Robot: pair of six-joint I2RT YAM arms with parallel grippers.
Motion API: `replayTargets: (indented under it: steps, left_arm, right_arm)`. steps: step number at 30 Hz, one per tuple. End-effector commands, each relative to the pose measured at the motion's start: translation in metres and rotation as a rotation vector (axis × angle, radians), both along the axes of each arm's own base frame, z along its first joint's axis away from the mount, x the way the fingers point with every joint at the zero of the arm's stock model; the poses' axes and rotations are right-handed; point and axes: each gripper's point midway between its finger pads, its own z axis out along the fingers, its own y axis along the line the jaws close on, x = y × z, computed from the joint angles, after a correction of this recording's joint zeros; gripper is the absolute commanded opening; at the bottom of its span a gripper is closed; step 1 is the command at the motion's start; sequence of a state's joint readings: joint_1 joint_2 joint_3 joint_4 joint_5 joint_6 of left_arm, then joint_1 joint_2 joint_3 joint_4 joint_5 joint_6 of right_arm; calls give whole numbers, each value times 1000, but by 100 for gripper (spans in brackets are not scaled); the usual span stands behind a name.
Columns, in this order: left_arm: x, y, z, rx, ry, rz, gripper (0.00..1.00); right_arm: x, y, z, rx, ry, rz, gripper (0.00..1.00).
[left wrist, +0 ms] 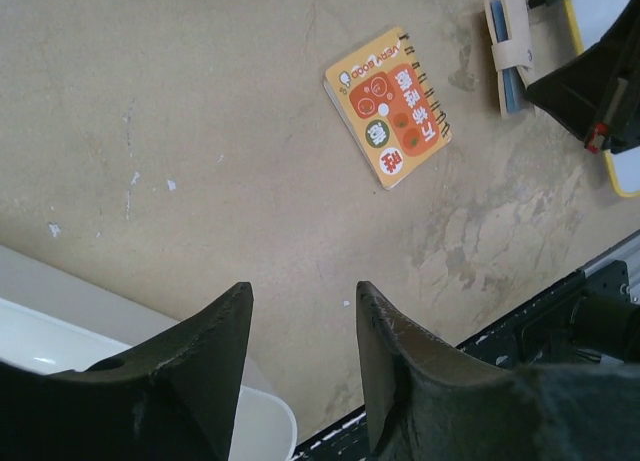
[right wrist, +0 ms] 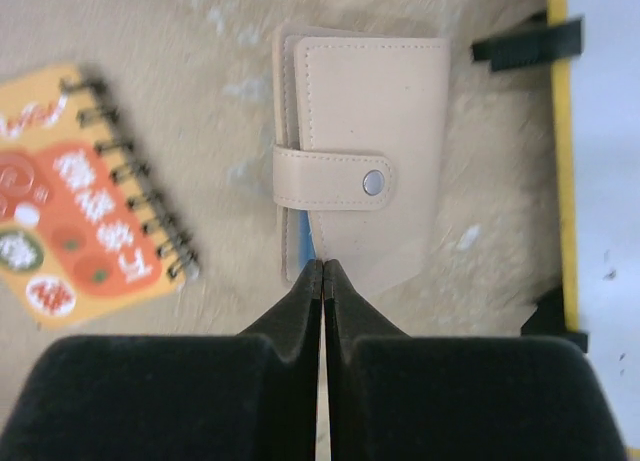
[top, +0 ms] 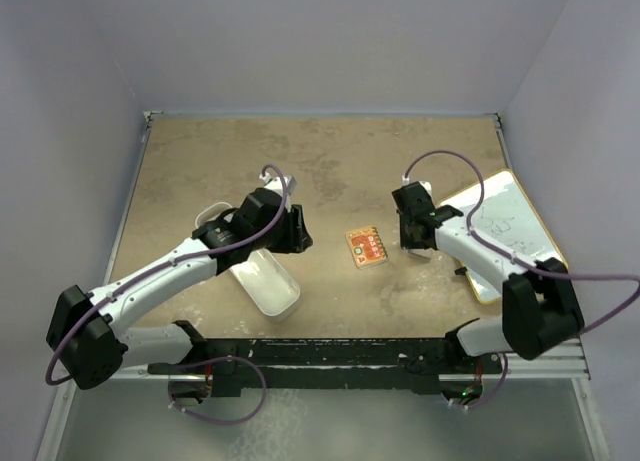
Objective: Put the credit cards into the card holder
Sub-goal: Move the card holder to the center of the board.
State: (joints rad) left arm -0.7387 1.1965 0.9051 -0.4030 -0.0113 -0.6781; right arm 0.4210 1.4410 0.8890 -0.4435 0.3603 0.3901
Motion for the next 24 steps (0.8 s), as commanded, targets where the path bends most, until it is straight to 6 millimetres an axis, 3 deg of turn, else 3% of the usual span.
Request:
replayTargets:
  steps: [1,7,11,21,24]
  left_arm:
    - [6,-19,18,-62,-39,-1,43]
    - [3,-26,19,-81,-33,-7,43]
    - [2,-28,19,-86,-30,-9,43]
    - [-3,-24,4,-68,1,0,43]
    - [-14,-31,3,-78,12,-71,42]
  right_arm:
    - [-49,15,0,83,53,-13,0]
    - [-92,37,2,229,78,16,0]
    - [-108,58,12,359,64,69,0]
    - [-131,125,17,574,99,274,0]
    - [-126,124,13,543,87,240,0]
